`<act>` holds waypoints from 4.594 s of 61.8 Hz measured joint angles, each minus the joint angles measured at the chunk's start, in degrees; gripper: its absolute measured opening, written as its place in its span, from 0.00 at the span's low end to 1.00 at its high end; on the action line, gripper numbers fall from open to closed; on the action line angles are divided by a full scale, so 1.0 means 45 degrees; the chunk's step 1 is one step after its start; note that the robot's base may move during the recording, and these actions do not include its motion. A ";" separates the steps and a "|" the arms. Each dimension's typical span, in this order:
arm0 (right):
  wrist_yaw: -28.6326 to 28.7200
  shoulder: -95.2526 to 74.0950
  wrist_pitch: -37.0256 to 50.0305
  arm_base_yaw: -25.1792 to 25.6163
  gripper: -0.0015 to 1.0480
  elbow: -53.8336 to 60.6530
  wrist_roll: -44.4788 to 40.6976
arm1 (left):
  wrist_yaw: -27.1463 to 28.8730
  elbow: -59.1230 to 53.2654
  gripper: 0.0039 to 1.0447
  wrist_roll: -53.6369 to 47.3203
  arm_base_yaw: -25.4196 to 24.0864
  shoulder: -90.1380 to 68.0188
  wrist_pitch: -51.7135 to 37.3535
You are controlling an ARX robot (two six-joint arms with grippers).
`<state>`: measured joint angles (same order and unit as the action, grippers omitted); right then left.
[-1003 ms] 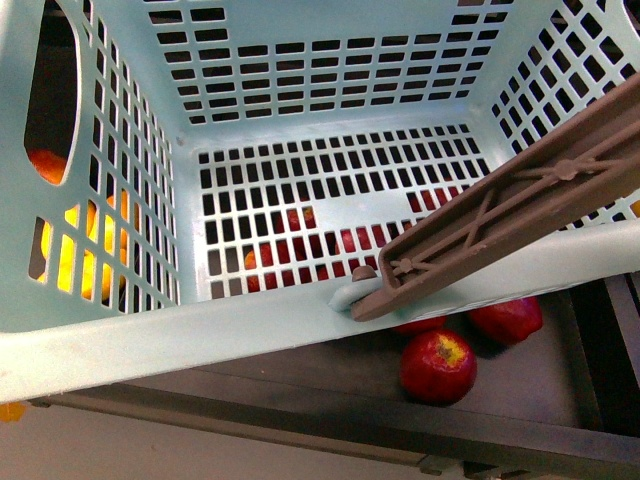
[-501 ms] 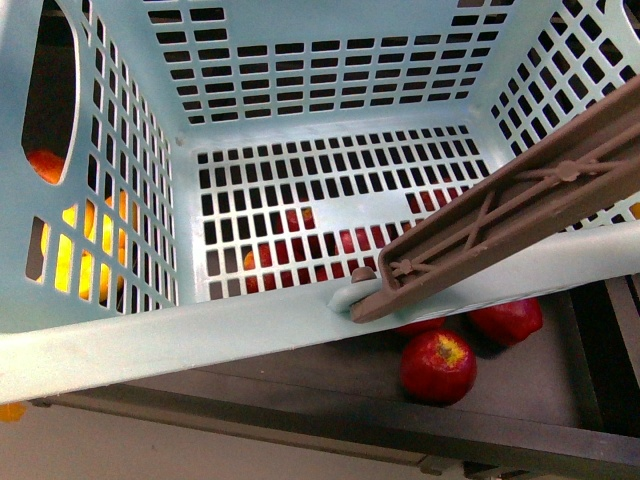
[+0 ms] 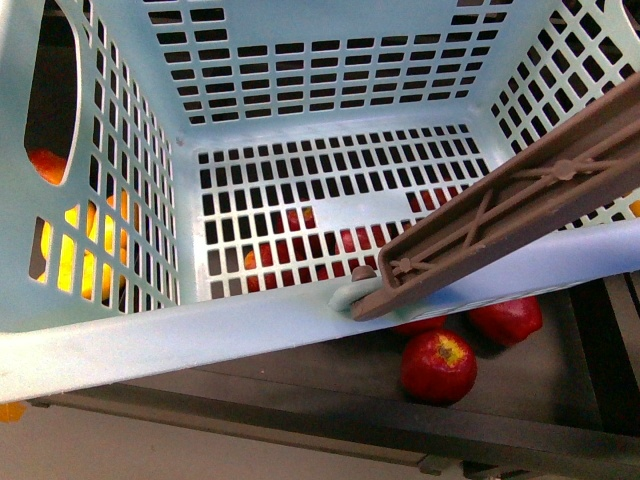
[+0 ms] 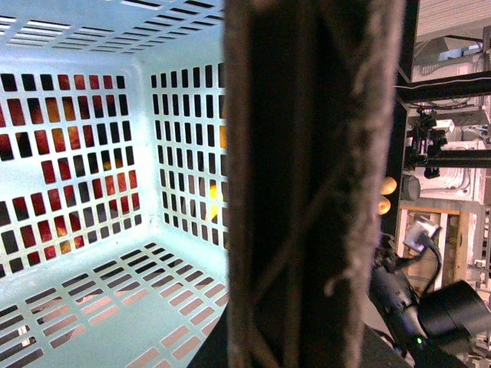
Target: Pick lemon and mango into basket
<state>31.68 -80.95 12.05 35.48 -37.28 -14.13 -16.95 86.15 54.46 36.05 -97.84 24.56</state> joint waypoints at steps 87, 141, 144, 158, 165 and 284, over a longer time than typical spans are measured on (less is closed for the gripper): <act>-0.6951 0.4639 0.0073 -0.7956 0.92 0.1180 0.3638 | 0.0102 0.0000 0.04 -0.0107 0.0000 -0.0024 0.0005; -0.7043 0.8990 0.4857 -0.7859 0.02 0.6950 0.3186 | 0.0039 0.0000 0.04 -0.0097 0.0024 -0.0029 0.0005; -0.7043 0.9228 0.4726 -0.7859 0.02 0.7052 0.3186 | 0.0034 0.0000 0.04 -0.0087 0.0024 -0.0029 0.0005; -0.7043 1.0642 0.3808 -0.7859 0.02 0.7538 0.3186 | 0.0049 0.0000 0.04 -0.0092 0.0024 -0.0029 0.0005; -0.7043 1.0972 0.3638 -0.7859 0.17 0.7645 0.3181 | 0.0029 0.0000 0.04 -0.0087 0.0024 -0.0029 0.0005; -0.7043 1.1021 0.3628 -0.7883 0.92 0.7728 0.3181 | 0.0019 0.0015 0.04 -0.0126 0.0019 -0.0102 0.0019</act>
<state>-0.01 -31.35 28.38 0.01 -2.50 0.19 -16.86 86.21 53.89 36.14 -98.30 24.64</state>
